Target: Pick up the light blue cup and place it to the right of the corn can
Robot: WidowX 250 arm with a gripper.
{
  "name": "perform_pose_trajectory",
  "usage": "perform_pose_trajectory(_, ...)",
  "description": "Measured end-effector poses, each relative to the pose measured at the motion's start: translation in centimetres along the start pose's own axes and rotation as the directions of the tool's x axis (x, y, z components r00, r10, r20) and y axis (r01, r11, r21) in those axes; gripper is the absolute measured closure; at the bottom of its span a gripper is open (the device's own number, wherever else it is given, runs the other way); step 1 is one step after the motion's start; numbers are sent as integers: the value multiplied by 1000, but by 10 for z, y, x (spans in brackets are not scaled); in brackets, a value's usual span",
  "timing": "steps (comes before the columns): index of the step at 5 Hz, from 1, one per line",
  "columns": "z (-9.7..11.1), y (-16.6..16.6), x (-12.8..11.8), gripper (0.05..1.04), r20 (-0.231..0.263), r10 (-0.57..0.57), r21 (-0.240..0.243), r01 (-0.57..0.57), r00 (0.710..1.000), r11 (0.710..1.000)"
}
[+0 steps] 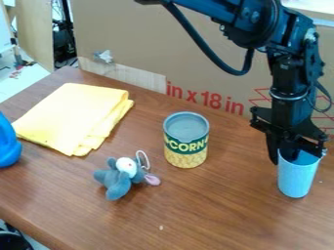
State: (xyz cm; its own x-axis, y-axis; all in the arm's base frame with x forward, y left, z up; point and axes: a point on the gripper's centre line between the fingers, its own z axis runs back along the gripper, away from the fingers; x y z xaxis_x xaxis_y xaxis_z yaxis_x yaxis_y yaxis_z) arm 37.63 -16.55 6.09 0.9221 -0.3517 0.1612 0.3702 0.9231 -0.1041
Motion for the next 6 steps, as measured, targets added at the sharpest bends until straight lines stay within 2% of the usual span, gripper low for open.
perform_pose_trajectory(1, 0, 3, -6, 745, -37, 4, -1, -4, 999, 1000)
perform_pose_trajectory(2, 2, 6, -7, 444, -39, 21, 16, -21, 999, 1000)
perform_pose_trajectory(3, 27, 4, -2, 151, 25, 26, 18, -27, 999, 999)
perform_pose_trajectory(4, 57, 7, -19, 73, 65, 42, 62, -46, 997, 997)
perform_pose_trajectory(5, 91, -9, -61, 79, 91, 14, 126, -26, 996, 992)
perform_pose_trajectory(6, 93, -16, -101, 81, -57, 36, 150, -27, 998, 988)
